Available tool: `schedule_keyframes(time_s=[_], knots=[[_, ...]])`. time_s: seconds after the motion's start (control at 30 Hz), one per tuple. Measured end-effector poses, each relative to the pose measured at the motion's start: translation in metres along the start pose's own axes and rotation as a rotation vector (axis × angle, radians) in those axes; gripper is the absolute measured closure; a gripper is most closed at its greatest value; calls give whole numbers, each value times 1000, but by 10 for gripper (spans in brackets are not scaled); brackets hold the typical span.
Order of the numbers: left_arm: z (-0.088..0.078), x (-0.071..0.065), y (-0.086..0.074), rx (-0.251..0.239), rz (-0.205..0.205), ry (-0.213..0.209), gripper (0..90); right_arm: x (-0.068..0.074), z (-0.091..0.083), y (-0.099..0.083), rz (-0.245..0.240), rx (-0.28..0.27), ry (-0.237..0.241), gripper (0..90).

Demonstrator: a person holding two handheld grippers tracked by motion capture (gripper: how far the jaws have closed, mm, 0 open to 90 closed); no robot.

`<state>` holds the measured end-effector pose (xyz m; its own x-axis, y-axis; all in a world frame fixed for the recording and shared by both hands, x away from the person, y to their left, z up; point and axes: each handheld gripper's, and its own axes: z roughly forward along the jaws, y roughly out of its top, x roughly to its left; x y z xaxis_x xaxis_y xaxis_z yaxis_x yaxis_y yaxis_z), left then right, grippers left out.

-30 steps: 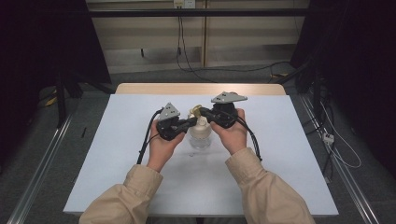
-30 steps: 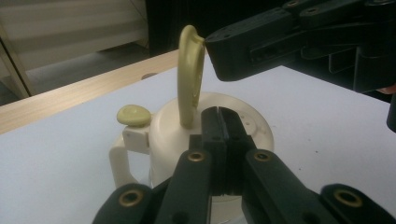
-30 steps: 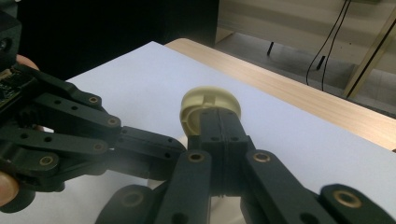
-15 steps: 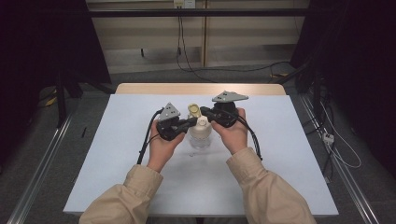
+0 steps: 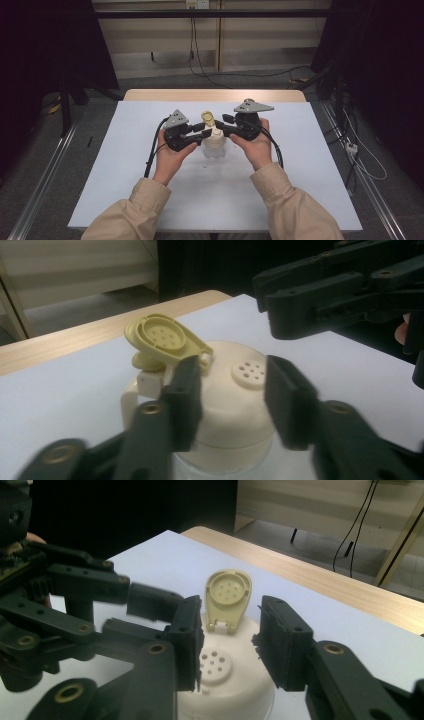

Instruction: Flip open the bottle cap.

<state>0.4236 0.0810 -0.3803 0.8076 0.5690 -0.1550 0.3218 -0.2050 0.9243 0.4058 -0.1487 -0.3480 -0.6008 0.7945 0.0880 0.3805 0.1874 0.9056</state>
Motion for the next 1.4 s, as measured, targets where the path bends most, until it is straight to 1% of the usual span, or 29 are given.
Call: schedule_keyframes(time_s=[0.03,0.1,0.13,0.17,0.23,0.3,0.37,0.43,0.57,0.63,0.73,0.9,0.97,1.03,1.1,1.13,1.17,1.37,1.4], knots=[[-2,0,0,6,0,-5,510,0,-2,-1,0,-1,1,539],[-6,-1,0,-3,-9,-16,461,-1,-5,-5,-3,3,12,501],[-8,-1,0,-4,-14,-12,433,-1,-7,-7,-6,2,18,472],[-11,0,-1,-3,-17,-18,410,-1,-9,-9,-8,3,19,449],[-14,1,-4,3,-24,-23,362,-2,-14,-13,-3,1,25,403],[-18,2,-7,14,-25,-19,323,-3,-19,-17,-3,-2,31,362],[-21,3,-10,21,-39,-29,286,-4,-23,-22,6,-3,35,331],[-25,3,-13,23,-38,-28,252,-5,-27,-27,2,-4,39,311],[-32,4,-20,30,-41,-27,215,-6,-34,-38,3,-2,32,276],[-35,5,-24,37,-32,-28,195,-7,-37,-43,3,7,30,252],[-41,7,-29,41,-31,-30,183,-8,-42,-52,-6,10,24,238],[-51,12,-39,53,-32,-22,161,-10,-49,-67,1,9,20,225],[-56,14,-43,47,-40,-27,151,-11,-53,-73,5,7,16,222],[-60,15,-47,52,-41,-25,139,-13,-55,-80,7,9,12,214],[-63,17,-51,56,-40,-20,123,-15,-58,-86,19,9,11,214],[-65,18,-52,58,-41,-14,122,-15,-59,-89,24,11,8,212],[-67,19,-54,54,-49,-18,117,-16,-60,-92,24,10,5,210],[-77,23,-59,58,-39,-5,107,-19,-68,-103,25,3,-6,204],[-79,24,-59,55,-43,-4,107,-20,-69,-105,30,3,-7,204]])
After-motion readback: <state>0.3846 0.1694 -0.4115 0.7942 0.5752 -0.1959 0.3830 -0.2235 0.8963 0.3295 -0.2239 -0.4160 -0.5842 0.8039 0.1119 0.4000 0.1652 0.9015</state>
